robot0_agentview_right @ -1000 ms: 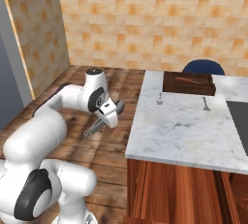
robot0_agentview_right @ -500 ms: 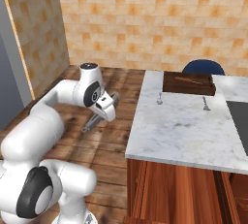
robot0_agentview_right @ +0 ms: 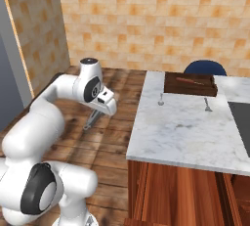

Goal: Take the tongs from the drawer on the right and place them on the dining counter next to the tray containing the hot dog.

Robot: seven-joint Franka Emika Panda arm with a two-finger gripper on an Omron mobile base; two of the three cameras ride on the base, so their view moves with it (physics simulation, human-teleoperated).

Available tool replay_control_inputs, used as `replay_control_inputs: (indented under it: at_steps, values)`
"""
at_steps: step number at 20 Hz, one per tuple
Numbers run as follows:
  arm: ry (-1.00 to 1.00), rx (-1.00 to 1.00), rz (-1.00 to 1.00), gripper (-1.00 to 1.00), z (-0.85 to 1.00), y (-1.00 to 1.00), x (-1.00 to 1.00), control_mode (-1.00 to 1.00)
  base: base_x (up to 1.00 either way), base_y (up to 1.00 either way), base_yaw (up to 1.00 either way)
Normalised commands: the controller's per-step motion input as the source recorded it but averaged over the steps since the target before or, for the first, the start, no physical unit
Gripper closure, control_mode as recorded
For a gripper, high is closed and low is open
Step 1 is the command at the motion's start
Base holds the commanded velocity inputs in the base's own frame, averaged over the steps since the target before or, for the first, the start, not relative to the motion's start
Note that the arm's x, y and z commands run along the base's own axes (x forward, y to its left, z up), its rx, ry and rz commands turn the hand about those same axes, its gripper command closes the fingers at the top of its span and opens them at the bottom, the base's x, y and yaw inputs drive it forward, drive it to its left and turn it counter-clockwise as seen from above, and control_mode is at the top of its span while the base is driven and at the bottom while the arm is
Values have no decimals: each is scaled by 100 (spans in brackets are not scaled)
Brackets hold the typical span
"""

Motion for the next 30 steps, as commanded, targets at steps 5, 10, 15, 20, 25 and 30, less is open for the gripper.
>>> replay_control_inputs:
  at_steps: [5,10,15,20,25,30]
  values:
    - [0,-2,12,100,1,0,0,-100,0,0,0]
    - [-4,-5,2,100,0,2,-7,-100,0,0,0]
    - [-12,-5,0,100,13,3,-6,-100,0,0,0]
    - [-14,-4,0,100,13,0,-10,-100,0,0,0]
    - [-5,-1,0,100,10,0,-7,-100,0,0,0]
    - [0,0,0,100,9,0,0,-100,0,0,0]
